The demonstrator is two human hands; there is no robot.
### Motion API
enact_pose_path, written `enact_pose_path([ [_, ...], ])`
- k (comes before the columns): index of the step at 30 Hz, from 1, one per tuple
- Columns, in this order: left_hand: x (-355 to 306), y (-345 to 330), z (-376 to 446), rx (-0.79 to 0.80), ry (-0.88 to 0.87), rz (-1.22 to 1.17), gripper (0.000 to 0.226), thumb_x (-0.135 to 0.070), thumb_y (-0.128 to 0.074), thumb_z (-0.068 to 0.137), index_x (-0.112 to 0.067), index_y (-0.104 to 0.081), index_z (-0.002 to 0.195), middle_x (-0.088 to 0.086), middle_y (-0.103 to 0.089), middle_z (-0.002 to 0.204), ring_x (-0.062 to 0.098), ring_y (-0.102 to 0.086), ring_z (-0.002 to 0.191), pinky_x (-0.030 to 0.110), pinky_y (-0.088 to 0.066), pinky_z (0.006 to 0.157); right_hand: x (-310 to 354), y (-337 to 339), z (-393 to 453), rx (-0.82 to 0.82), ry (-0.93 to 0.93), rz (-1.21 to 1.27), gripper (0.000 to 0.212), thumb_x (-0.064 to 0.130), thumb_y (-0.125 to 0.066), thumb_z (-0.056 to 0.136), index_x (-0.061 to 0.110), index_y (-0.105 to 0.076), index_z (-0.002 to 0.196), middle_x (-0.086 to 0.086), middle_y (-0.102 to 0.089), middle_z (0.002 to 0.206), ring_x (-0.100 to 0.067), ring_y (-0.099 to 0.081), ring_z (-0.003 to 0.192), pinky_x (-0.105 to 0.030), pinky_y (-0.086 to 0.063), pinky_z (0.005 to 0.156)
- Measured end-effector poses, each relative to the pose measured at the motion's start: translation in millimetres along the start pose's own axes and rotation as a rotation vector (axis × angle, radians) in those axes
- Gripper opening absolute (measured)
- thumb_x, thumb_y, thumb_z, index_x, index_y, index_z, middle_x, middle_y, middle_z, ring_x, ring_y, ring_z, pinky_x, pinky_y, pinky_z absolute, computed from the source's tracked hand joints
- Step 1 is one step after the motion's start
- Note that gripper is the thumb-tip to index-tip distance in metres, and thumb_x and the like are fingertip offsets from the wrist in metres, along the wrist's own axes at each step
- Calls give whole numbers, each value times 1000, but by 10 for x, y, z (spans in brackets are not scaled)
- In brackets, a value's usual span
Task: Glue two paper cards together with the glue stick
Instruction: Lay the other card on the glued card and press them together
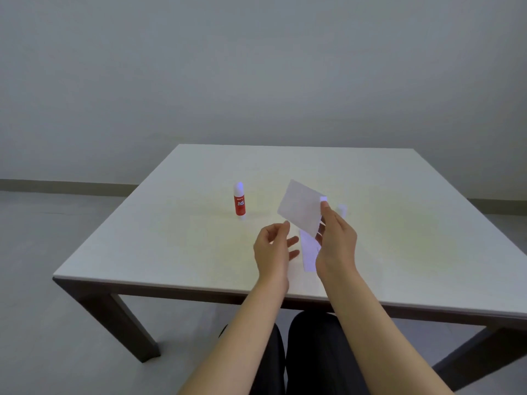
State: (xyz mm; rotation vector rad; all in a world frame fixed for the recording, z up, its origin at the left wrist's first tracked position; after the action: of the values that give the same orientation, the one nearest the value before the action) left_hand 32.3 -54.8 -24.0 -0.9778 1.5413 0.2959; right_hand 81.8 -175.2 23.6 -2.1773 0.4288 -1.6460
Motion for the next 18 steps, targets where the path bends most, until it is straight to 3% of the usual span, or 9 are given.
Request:
enact_pose_path([
  [2, -1, -88, -24, 31, 58, -101, 10, -18, -64, 88, -11, -57, 91, 0, -67, 93, 16, -73, 80, 22, -53, 53, -58, 44, 6, -21, -80, 55, 22, 29, -62, 89, 12, -66, 75, -1, -67, 83, -17, -63, 72, -21, -53, 67],
  [4, -36, -117, -25, 34, 68, -98, 14, -14, -66, 85, -8, -57, 96, 9, -69, 100, 20, -72, 84, 21, -54, 55, -90, 74, 23, -18, -114, 97, 20, 32, -63, 87, 13, -70, 84, 2, -71, 82, -12, -66, 70, -20, -54, 63],
  [10, -168, -71, 32, 0, -48, 45, 15, -6, -70, 80, -15, -58, 85, 7, -71, 83, 16, -70, 74, 21, -51, 60, -91, 208, 126, 39, -53, 71, 21, 30, -58, 88, 17, -71, 78, 5, -74, 75, -12, -69, 67, -26, -50, 69],
  [14, -273, -68, 62, 12, -178, 222, 19, -10, -74, 76, -18, -58, 80, 1, -72, 76, 16, -70, 73, 25, -50, 67, 113, 463, 272, 30, 84, -243, 25, 34, -63, 86, 14, -72, 76, -5, -69, 78, -20, -62, 67, -30, -50, 67],
  [18, -270, -87, 90, 16, -171, 226, 21, -13, -76, 73, -21, -58, 79, -7, -72, 68, 12, -71, 71, 29, -46, 72, 229, 599, 333, 111, 176, -515, 21, 16, -64, 87, 13, -71, 67, -9, -63, 69, -18, -51, 58, -28, -42, 59],
])
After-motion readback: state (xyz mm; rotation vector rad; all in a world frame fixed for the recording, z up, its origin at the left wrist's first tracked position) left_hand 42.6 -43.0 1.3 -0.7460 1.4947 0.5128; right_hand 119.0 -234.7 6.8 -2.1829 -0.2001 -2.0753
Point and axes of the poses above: each hand's wrist, its own z-axis towards the middle knuckle, its own y-axis out of the back of the hand, x = y × z, the point moved 8 cm from there along z, towards the middle knuckle
